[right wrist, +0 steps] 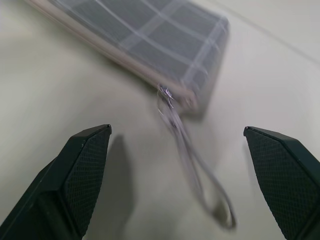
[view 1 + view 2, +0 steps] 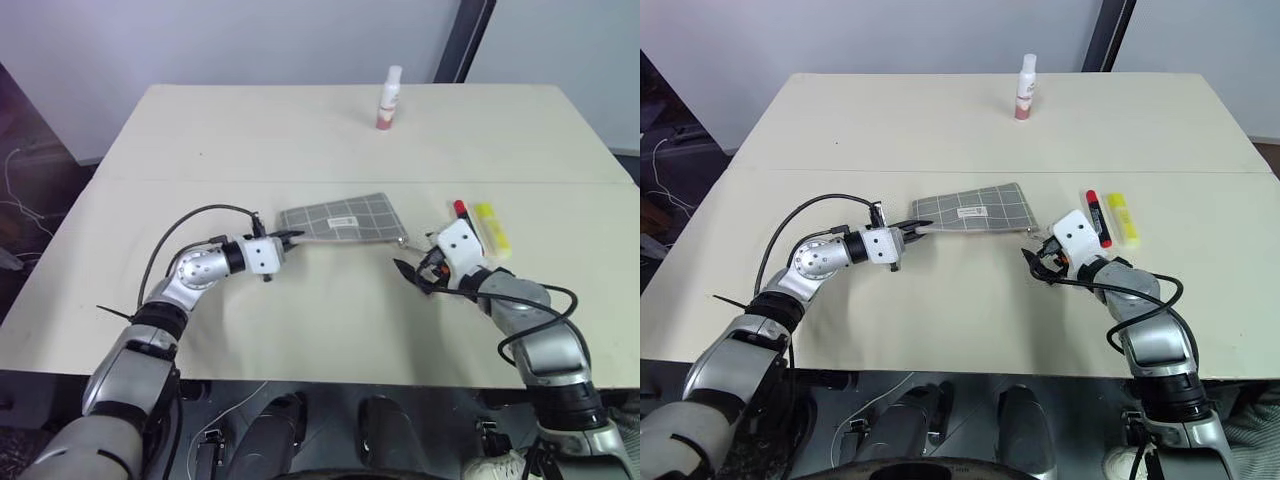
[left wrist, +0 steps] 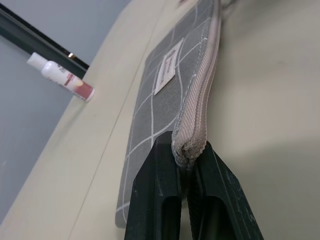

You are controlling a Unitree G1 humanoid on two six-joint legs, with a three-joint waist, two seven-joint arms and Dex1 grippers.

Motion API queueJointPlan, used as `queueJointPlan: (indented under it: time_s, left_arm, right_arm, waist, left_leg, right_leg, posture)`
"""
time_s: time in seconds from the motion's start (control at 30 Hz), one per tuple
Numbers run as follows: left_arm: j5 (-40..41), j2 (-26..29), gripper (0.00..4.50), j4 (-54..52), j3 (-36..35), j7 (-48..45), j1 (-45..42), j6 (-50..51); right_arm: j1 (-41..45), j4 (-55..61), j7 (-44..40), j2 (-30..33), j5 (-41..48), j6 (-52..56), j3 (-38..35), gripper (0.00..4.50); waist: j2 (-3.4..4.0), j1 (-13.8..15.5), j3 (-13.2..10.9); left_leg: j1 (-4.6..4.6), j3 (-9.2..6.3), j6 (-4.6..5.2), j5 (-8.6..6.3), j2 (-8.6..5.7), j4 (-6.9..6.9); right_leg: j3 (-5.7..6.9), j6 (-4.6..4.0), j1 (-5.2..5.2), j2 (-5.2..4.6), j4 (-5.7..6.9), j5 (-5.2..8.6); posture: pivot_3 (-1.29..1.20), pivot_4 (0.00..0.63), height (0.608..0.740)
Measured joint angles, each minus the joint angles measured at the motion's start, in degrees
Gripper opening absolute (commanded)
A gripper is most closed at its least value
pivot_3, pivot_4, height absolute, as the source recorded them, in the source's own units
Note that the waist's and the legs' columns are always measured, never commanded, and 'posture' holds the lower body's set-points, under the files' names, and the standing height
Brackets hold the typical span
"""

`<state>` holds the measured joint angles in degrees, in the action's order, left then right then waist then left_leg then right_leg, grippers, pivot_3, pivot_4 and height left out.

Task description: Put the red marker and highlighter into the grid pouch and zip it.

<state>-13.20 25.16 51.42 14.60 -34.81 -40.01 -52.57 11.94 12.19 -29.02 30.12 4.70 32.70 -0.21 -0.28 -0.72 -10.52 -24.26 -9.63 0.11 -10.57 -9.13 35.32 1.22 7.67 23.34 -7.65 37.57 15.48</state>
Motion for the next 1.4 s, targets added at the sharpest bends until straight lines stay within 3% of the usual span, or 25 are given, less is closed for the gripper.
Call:
queueJointPlan:
  time_s: [0.1, 0.33, 0.5, 0.73, 1.03, 1.4]
  left_arm:
    - [0.04, -0.11, 0.00, -1.82, -0.03, 0.17, 0.85, 1.15]
    - [0.04, -0.42, 0.00, -3.79, -0.01, 0.29, 1.45, 3.23]
    - [0.02, -0.50, 0.00, -4.25, -0.02, 0.38, 1.64, 3.80]
    - [0.04, -1.61, 0.00, -5.07, 0.04, 0.69, 1.97, 4.49]
    - [-0.14, -2.47, 0.00, -5.45, 0.20, 0.50, 1.88, 5.06]
    - [-1.94, -2.67, 0.00, -6.42, 0.53, 0.99, 1.91, 4.50]
  right_arm:
    - [0.38, -0.70, 2.08, -1.39, -0.10, 1.18, 0.28, 3.52]
    - [2.85, -3.31, 3.15, -2.92, 0.35, 2.64, 0.71, 0.05]
    - [4.92, -2.95, 2.52, -4.76, 0.59, 4.30, 3.69, 0.05]
    - [14.92, -7.60, -0.62, -6.59, -3.24, 0.68, 12.87, 0.05]
    - [17.54, -9.46, -8.46, -8.11, -4.54, -5.38, 19.70, 0.05]
    - [19.20, -10.22, -13.78, -9.12, -5.17, -9.56, 21.65, 0.05]
  waist:
    - [0.00, 0.08, 0.00]
    - [0.00, 0.10, 0.00]
    - [0.00, -0.07, 0.00]
    - [-0.01, 0.15, 0.01]
    - [-0.01, -0.01, 0.01]
    - [-0.01, -0.01, 0.01]
  left_leg:
    - [0.00, 0.00, 0.00, 0.00, -0.01, 0.00]
    - [0.00, 0.00, 0.00, 0.00, -0.01, -0.01]
    - [0.00, 0.00, 0.00, 0.00, -0.01, 0.00]
    - [0.01, -0.02, -0.02, 0.02, -0.03, 0.00]
    - [0.01, -0.03, -0.03, 0.02, -0.04, 0.00]
    - [0.01, -0.04, -0.03, 0.02, -0.04, -0.01]
  right_leg:
    - [-0.01, 0.00, 0.00, 0.00, 0.00, 0.00]
    - [-0.01, 0.00, 0.00, 0.01, -0.01, 0.00]
    - [-0.01, 0.00, 0.00, 0.01, -0.01, -0.01]
    - [-0.04, -0.04, 0.01, 0.04, -0.02, -0.04]
    - [-0.04, -0.04, 0.02, 0.05, -0.02, -0.04]
    - [-0.04, -0.04, 0.03, 0.06, -0.02, -0.04]
  posture:
    - [0.00, 0.150, 0.740]
    - [0.00, 0.150, 0.740]
    - [0.00, 0.150, 0.740]
    - [0.00, 0.150, 0.740]
    - [0.00, 0.150, 0.740]
    - [0.00, 0.150, 0.740]
